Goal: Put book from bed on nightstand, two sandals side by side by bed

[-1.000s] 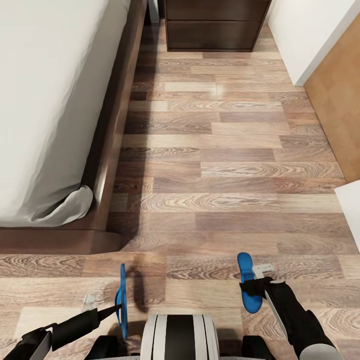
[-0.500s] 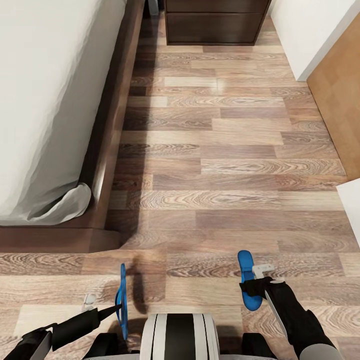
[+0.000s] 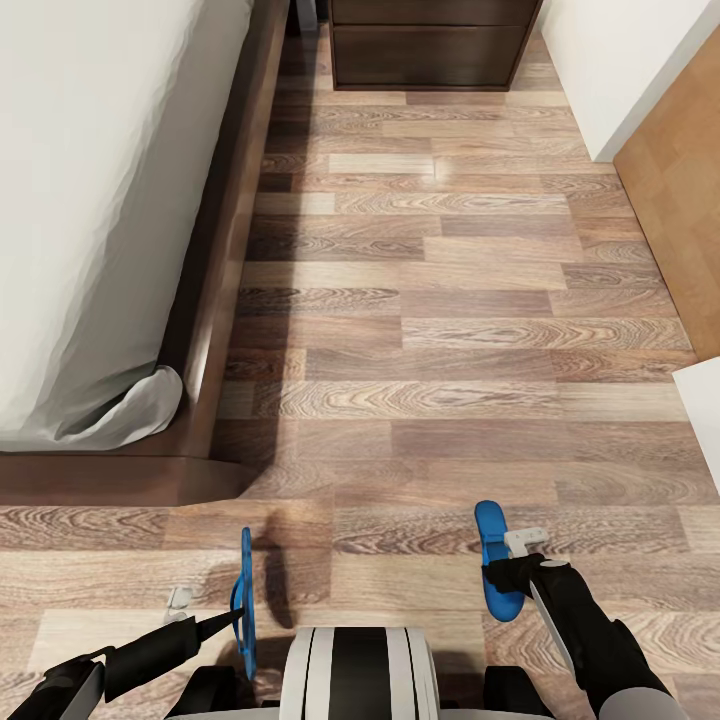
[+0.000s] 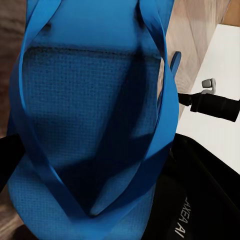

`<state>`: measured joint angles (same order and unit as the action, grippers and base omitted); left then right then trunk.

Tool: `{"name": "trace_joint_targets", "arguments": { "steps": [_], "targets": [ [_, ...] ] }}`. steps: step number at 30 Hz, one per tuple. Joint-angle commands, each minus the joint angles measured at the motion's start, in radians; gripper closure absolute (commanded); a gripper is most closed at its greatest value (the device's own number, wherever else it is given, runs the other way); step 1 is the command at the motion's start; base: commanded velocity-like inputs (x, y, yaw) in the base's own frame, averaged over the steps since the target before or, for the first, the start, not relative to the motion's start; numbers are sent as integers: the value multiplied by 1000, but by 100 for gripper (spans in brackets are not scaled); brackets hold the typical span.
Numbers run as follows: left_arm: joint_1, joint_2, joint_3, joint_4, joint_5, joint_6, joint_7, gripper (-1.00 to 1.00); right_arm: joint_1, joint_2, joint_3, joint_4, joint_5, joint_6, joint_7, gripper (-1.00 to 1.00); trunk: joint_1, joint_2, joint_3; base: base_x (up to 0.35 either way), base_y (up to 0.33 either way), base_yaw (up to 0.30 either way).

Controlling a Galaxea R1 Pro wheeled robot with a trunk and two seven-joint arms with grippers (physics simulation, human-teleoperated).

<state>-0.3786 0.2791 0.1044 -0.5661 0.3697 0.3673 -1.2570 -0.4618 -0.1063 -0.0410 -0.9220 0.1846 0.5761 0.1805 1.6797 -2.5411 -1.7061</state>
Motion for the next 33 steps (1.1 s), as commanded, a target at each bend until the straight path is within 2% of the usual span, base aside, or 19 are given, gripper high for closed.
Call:
{"name": "trace_joint_targets", "arguments": {
  "steps": [1,5,28,31,33],
  "targets": [
    [0,0,0,0,3,10,-2,100,0,0,-2,-1,6,5,9,100,0,0,-1,0,0,0],
    [0,0,0,0,3,11,-2,100,0,0,-2,-1,6,4,8,100,0,0,-1,0,0,0],
    [0,0,-2,0,0,10,7,100,0,-5,-5,-21,5,12,11,100,-10,5,88,0,0,0],
    [0,0,-3,1,-1,10,9,100,1,-9,-6,-98,-15,18,29,100,-12,6,100,0,0,0],
    [0,-1,-4,2,-1,10,16,100,3,-14,-5,-196,-64,37,73,100,-13,6,108,0,0,0]
  ]
}}
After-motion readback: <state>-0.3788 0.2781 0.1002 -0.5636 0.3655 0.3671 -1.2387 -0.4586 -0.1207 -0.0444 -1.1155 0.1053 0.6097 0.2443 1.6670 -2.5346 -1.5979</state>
